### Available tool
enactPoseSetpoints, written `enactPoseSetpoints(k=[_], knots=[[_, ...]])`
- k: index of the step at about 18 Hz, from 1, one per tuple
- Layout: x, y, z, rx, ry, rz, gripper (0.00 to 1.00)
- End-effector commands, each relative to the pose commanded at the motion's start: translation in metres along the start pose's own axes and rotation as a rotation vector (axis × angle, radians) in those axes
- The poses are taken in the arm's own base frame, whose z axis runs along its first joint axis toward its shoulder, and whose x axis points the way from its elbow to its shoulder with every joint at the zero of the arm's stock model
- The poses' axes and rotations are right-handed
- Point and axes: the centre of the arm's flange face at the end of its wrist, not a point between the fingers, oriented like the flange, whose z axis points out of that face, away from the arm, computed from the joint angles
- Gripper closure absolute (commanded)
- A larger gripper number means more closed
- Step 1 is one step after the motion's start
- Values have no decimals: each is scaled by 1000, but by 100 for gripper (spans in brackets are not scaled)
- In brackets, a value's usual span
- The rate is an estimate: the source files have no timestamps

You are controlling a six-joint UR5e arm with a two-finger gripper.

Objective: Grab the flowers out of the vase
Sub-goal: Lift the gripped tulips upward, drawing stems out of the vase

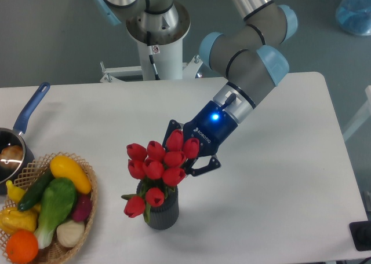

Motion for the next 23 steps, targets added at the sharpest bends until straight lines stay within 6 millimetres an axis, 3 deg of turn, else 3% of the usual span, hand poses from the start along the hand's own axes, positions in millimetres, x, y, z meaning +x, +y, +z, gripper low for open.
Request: enactPoseSetpoints(k=[5, 16, 23], knots=[[-2, -14, -5, 5, -11, -33, 62], [11, -43, -20, 33, -21, -59, 62], [17, -65, -46, 85, -35, -84, 62]])
